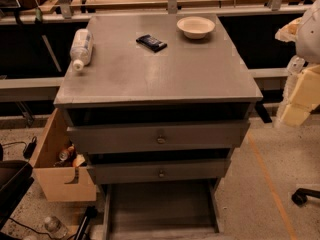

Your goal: Place rxbar blueberry into bottom drawer

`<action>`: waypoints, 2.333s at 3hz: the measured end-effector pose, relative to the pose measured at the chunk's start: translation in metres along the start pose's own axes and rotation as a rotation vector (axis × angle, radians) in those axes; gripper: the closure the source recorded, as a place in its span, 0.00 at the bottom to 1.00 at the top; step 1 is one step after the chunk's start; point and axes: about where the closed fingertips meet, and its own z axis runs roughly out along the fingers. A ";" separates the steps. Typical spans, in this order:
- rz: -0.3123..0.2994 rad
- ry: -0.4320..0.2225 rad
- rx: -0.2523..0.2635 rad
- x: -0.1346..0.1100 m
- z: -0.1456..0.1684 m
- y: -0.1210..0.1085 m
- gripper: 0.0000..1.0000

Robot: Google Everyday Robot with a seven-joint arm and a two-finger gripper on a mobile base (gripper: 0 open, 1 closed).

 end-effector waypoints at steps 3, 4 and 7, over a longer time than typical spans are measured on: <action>0.236 -0.347 0.024 -0.045 0.052 -0.071 0.00; 0.341 -0.617 -0.003 -0.085 0.095 -0.117 0.00; 0.390 -0.898 0.103 -0.132 0.121 -0.183 0.00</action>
Offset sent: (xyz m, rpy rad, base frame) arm 0.1681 0.0393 0.0033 0.6451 -0.2756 -0.2054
